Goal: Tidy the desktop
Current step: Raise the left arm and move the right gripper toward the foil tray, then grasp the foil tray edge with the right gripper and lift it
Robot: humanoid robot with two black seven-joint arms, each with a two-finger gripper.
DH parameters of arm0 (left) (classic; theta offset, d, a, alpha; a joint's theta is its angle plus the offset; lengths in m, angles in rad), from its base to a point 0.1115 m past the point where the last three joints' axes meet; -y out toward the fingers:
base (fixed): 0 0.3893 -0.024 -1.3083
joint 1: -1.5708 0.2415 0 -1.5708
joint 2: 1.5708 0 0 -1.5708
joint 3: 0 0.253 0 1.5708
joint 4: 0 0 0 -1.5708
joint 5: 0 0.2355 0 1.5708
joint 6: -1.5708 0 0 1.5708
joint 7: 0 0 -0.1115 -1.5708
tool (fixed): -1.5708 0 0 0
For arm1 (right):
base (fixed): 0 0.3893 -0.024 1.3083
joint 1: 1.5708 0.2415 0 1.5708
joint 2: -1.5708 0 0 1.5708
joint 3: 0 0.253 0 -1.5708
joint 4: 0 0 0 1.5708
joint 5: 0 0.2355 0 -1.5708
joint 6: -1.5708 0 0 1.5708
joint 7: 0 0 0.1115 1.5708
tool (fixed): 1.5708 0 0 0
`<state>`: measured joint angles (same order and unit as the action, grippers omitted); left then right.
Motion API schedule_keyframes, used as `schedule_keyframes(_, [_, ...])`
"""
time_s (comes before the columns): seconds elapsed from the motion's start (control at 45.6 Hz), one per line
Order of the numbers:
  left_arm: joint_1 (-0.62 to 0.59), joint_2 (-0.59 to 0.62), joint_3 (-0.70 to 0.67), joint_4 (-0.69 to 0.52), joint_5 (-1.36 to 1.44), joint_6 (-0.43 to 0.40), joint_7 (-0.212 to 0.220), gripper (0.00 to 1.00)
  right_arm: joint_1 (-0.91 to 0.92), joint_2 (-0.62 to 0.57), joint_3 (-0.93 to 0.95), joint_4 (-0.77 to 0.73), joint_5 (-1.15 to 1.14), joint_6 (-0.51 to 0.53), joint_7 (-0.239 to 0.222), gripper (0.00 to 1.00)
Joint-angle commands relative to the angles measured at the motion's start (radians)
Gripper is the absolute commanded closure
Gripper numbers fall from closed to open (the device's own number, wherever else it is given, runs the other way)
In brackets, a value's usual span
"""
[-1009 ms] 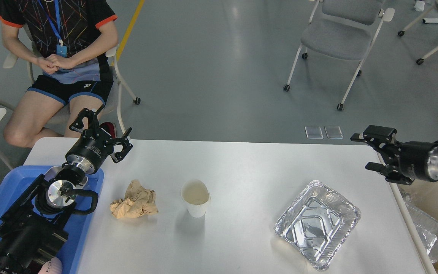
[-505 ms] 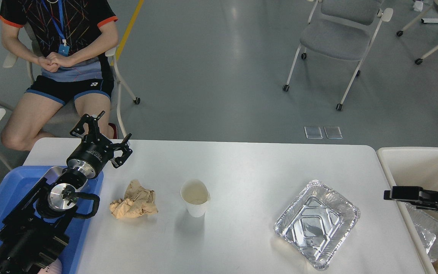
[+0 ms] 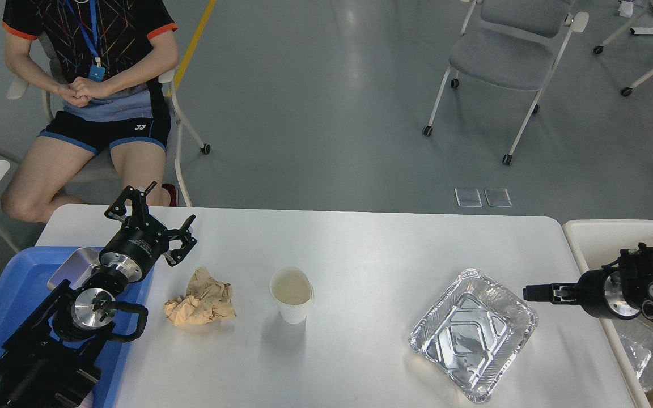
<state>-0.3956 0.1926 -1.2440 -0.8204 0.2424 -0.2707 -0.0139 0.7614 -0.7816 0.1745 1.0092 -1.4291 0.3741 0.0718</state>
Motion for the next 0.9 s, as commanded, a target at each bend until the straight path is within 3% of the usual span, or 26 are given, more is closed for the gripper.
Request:
schedule_keyframes(0.0, [0.003,0.001,0.000,0.000,0.000,0.005,0.000,0.04,0.003,0.054,0.002,-0.024,-0.024,-0.006,0.084,0.00])
schedule_keyframes(0.263, [0.009,0.004,0.000,-0.003,0.000,0.018,0.000,0.04,-0.013,0.182,-0.001,-0.213,-0.143,-0.072,0.137,0.00])
schedule_keyframes(0.57, [0.015,0.016,0.000,-0.003,0.000,0.019,0.002,0.04,-0.031,0.228,0.000,-0.230,-0.169,-0.076,0.148,0.01])
schedule_keyframes(0.812, [0.017,0.013,0.000,-0.003,0.000,0.025,0.003,0.04,-0.033,0.274,0.000,-0.307,-0.165,-0.075,0.146,0.20])
schedule_keyframes(0.877, [0.020,0.013,0.000,-0.003,0.000,0.027,0.003,0.04,-0.033,0.285,0.000,-0.334,-0.165,-0.076,0.146,0.35])
